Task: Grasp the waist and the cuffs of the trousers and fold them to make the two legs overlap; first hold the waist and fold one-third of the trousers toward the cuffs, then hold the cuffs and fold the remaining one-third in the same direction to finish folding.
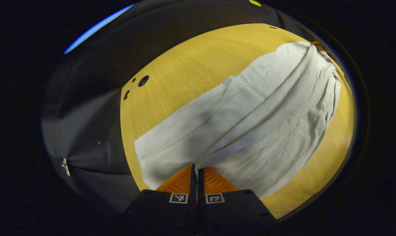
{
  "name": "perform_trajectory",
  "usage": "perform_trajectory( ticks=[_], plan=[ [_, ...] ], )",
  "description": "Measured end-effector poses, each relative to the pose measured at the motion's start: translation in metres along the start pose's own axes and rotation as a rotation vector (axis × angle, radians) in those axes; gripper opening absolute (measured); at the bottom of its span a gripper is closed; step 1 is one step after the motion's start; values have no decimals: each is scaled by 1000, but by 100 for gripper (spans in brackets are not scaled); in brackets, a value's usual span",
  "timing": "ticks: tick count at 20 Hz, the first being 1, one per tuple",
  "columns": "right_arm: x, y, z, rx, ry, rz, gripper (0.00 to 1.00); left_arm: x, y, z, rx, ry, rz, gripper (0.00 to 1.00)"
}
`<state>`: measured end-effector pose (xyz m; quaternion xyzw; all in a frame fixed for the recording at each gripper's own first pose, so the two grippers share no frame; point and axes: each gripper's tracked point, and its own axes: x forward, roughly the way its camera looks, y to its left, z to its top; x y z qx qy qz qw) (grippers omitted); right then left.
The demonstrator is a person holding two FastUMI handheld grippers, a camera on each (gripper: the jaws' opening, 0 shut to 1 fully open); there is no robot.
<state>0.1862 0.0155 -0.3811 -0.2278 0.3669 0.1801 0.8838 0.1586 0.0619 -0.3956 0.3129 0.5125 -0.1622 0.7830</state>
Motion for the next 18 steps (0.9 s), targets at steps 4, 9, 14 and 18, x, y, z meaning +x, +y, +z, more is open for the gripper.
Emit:
perform_trajectory(
  ticks=[4,9,14,18],
  plan=[
    [13,-1,2,50,11,-12,21,5,-1,2,4,-15,-6,6],
    [10,-3,10,77,-15,-42,54,2,1,-4,4,-26,-24,11],
    [-15,-29,25,224,-93,-98,94,-15,36,7,53,-91,108,80],
    [-55,-53,36,470,-168,-136,94,-40,47,20,60,-173,176,98]
  ],
)
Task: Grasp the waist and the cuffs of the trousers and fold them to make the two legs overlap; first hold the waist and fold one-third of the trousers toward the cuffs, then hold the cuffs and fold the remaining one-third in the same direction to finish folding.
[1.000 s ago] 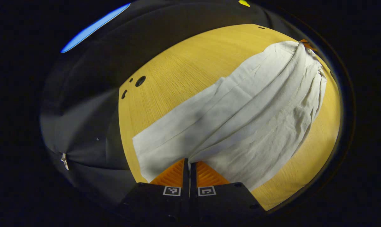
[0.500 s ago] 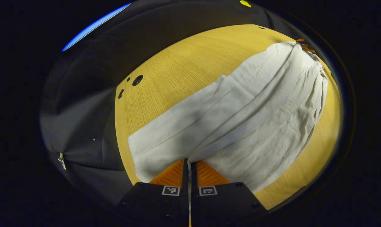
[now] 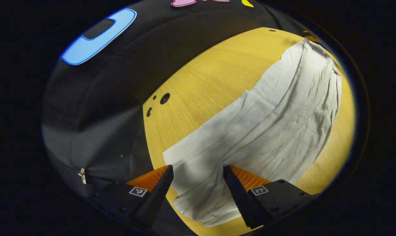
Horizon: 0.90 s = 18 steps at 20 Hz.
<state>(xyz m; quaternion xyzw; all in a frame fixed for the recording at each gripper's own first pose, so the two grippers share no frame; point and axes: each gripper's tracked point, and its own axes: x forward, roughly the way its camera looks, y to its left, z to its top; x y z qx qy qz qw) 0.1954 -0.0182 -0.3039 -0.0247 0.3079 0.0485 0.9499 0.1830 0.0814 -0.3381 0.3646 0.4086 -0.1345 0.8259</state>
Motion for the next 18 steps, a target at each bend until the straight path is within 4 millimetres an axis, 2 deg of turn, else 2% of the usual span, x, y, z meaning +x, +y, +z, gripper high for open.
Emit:
perform_trajectory(
  ticks=[3,8,11,13,15,18],
  plan=[
    [-30,-7,-3,184,-2,-38,94,-28,7,13,-65,-79,56,97],
    [-61,-8,-50,428,72,-109,93,-71,17,24,-333,-206,116,97],
    [-61,-2,-77,586,117,-138,90,-87,18,28,-616,-278,91,97],
    [-61,-3,-87,682,132,-164,94,-95,15,34,-809,-331,29,97],
    [-59,-3,-97,757,146,-186,94,-103,13,40,-925,-382,-14,97],
    [-51,-9,-105,810,160,-213,94,-102,2,35,-1024,-388,-56,96]
  ],
)
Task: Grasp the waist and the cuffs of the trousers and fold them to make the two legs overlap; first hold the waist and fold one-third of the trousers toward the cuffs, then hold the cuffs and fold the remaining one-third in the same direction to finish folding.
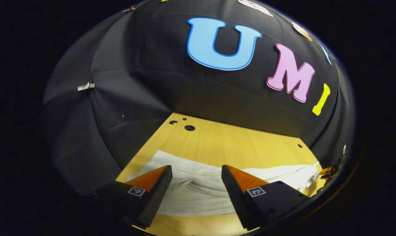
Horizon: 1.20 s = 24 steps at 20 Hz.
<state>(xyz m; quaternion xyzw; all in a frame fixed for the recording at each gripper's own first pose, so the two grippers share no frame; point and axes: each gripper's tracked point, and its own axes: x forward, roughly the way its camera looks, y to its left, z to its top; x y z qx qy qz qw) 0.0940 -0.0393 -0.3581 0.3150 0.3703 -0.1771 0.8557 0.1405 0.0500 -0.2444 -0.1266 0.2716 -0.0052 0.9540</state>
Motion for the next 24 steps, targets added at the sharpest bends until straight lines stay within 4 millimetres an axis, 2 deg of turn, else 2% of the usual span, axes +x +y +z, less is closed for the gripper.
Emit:
perform_trajectory(
  ticks=[2,7,9,13,14,15,16,17,18,21,24],
  plan=[
    [10,-3,0,29,8,-16,94,0,0,-7,-45,10,-3,96],
    [39,2,1,55,32,-21,94,-6,6,-39,-114,85,14,95],
    [46,2,-6,39,50,-30,94,-11,12,-56,-136,125,29,96],
    [49,-4,-5,65,45,-64,93,-24,20,-96,-205,214,51,96],
    [51,-5,-4,78,51,-68,70,-26,20,-107,-230,235,57,96],
    [52,-2,-5,98,65,-48,68,-29,19,-116,-264,257,60,96],
    [59,1,-12,133,97,-24,34,-28,17,-126,-298,274,63,95],
    [61,-1,-5,175,89,-17,11,-27,16,-134,-331,287,68,96],
    [53,-1,-5,215,83,-10,9,-24,15,-142,-364,302,78,96],
    [55,-1,-8,177,68,-4,9,-10,16,-154,-449,317,108,96],
    [54,-1,-8,124,69,0,10,9,23,-142,-455,283,133,96]
  ],
)
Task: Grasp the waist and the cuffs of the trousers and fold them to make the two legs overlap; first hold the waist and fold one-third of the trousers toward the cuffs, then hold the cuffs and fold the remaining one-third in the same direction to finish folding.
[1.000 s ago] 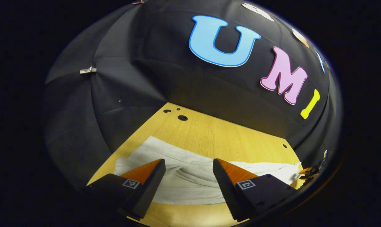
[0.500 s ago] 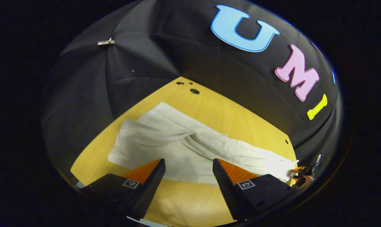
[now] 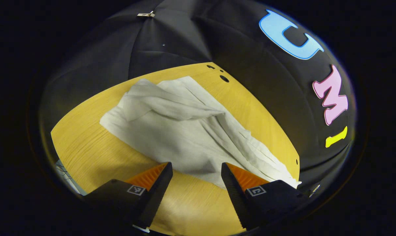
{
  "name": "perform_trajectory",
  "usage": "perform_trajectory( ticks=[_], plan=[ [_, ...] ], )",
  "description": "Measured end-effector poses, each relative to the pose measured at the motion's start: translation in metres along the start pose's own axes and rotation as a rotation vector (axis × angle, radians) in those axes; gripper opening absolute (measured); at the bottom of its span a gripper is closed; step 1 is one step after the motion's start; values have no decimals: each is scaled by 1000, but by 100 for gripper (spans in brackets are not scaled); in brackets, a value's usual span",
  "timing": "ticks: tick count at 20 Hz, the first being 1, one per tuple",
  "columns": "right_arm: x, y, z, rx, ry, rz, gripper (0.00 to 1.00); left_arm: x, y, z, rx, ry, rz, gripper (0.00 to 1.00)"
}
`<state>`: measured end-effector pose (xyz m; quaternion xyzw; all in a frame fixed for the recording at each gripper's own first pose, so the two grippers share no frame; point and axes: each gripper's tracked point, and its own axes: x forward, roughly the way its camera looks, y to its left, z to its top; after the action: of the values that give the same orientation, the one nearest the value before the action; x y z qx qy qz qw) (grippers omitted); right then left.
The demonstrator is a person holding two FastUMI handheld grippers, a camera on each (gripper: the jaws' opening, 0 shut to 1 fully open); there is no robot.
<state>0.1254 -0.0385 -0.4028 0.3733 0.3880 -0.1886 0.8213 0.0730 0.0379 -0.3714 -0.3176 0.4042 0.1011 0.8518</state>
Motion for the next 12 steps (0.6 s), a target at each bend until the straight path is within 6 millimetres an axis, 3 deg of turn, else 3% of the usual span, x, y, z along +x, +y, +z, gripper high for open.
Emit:
perform_trajectory(
  ticks=[8,10,12],
  plan=[
    [0,0,0,-37,5,37,10,40,-9,33,91,-10,112,92],
    [-2,0,0,-42,7,41,10,49,0,35,152,2,211,79],
    [-1,0,-1,-49,7,47,10,53,1,37,193,-2,260,52]
  ],
)
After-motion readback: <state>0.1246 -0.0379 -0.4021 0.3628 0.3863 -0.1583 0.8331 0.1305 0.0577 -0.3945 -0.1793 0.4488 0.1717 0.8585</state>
